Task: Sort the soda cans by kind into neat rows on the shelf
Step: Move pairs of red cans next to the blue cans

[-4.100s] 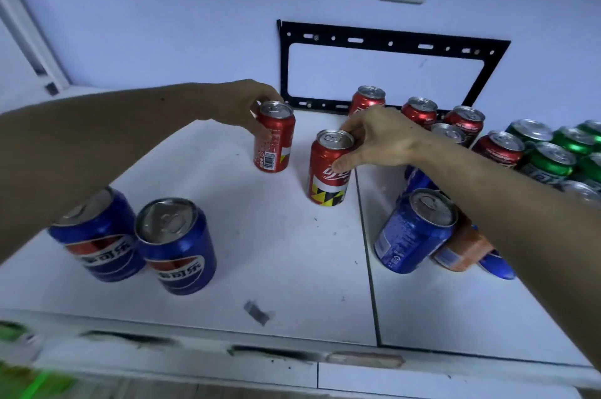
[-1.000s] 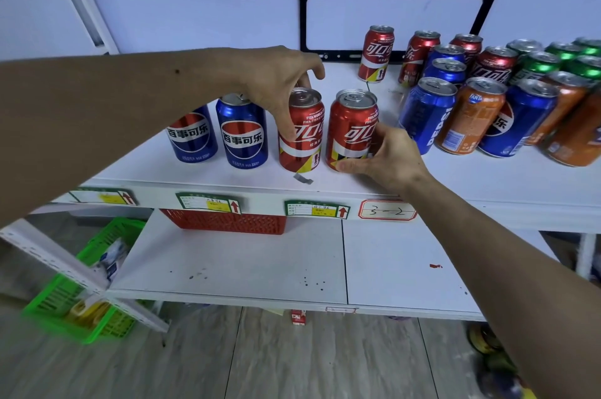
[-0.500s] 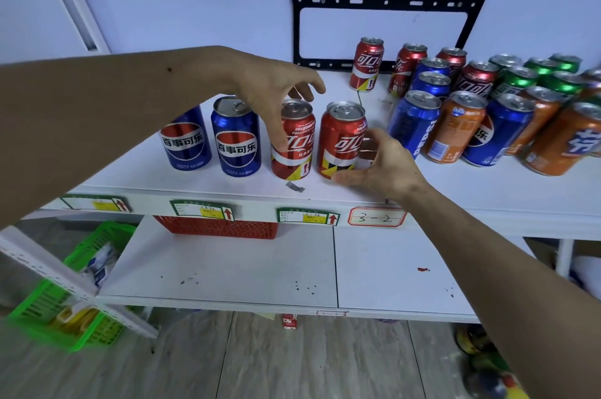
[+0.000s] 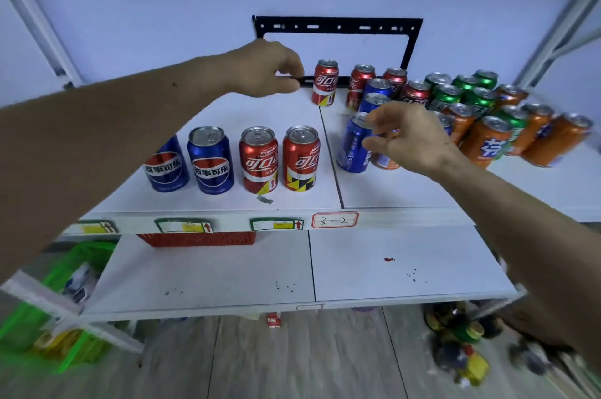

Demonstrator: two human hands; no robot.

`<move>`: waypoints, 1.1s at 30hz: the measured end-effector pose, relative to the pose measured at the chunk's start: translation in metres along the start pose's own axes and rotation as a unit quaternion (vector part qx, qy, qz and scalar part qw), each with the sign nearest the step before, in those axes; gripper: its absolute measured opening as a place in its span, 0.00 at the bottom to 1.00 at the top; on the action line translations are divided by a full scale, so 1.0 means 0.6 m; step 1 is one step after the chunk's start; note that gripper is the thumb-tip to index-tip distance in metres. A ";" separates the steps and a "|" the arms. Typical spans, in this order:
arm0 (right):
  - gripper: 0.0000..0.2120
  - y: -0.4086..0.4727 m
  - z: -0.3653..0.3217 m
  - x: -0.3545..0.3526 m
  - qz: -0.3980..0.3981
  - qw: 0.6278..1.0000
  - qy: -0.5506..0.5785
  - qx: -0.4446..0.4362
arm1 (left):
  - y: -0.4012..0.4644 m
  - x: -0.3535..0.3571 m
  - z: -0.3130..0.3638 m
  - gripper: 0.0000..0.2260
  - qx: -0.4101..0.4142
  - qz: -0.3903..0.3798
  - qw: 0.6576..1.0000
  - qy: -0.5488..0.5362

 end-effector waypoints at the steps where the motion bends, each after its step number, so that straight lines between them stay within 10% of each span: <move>1: 0.15 0.002 -0.007 -0.002 0.004 1.000 -0.013 -0.008 | 0.003 0.006 0.002 0.15 0.004 -0.002 1.000 0.005; 24: 0.14 0.207 0.012 -0.082 0.037 0.995 -0.090 -0.010 | 0.229 0.049 -0.068 0.15 0.026 -0.030 0.999 0.020; 33: 0.21 0.379 0.017 -0.045 0.010 0.993 -0.121 0.002 | 0.331 0.096 -0.194 0.29 -0.032 -0.037 0.998 -0.028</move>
Point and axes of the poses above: each hand's wrist, its own y-axis towards the middle knuckle, its own x-axis out of the palm, z = x × y, the point moved 8 cm from there along y, towards the middle knuckle, and after that the axes turned 13 degrees about x, right-handed, at the moved point
